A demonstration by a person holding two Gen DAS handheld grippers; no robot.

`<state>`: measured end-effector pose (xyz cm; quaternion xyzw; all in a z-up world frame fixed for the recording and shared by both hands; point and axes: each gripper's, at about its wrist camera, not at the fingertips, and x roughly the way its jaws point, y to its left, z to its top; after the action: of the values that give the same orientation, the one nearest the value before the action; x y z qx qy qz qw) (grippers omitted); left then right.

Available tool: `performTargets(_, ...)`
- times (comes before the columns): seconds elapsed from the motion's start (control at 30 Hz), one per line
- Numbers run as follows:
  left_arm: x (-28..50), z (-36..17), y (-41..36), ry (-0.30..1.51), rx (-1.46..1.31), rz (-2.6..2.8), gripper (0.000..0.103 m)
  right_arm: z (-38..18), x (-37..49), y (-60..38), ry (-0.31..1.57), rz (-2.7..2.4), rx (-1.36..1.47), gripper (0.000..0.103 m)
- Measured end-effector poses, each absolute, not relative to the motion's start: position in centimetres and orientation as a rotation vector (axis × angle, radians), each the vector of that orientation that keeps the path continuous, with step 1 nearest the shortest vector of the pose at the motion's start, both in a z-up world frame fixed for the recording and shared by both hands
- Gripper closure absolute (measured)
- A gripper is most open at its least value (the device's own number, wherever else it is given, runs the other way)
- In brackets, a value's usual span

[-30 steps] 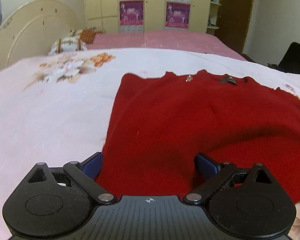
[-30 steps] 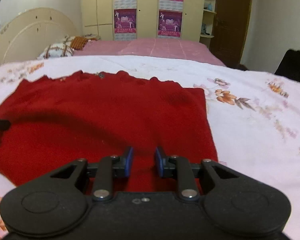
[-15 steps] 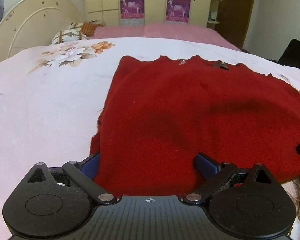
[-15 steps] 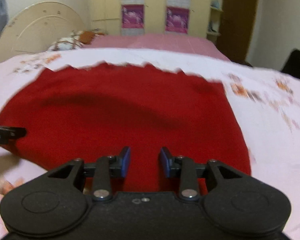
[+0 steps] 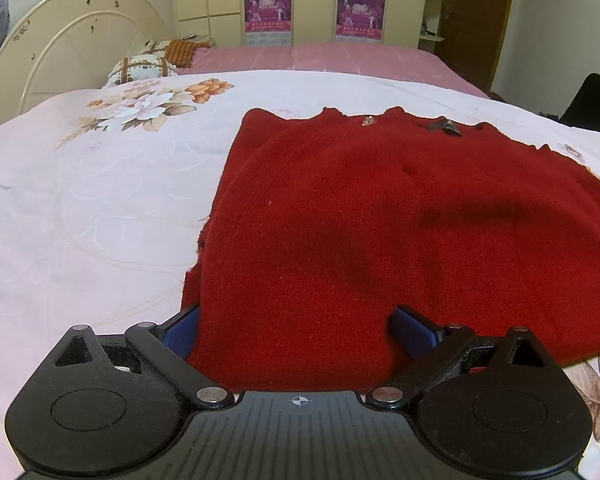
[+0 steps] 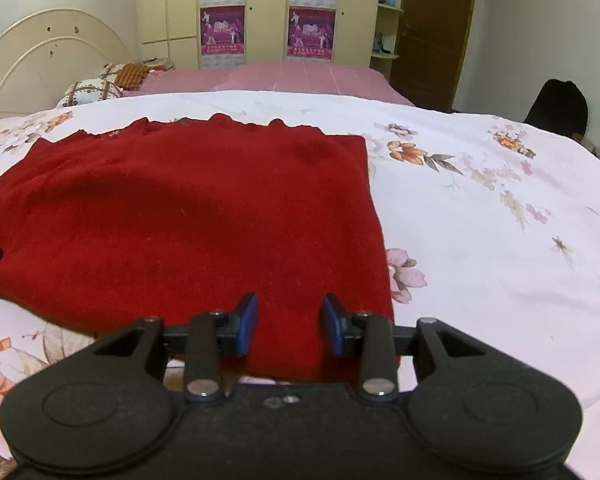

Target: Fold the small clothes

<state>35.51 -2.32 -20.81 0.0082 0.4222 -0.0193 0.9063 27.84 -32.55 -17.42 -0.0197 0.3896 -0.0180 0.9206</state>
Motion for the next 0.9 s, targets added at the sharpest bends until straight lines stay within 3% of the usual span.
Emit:
performTargets(0.27,35.0,-19.5,-2.3,0.864,0.003,-0.045,0.005,-15.1,26.7,-31.0,0.731,0.048,0.027,0.067)
performTargets(0.9,35.5,-19.4,-0.2,0.920,-0.133,-0.045,0.004,-16.1,28.4,-27.3,0.767,0.114,-0.002,0.062)
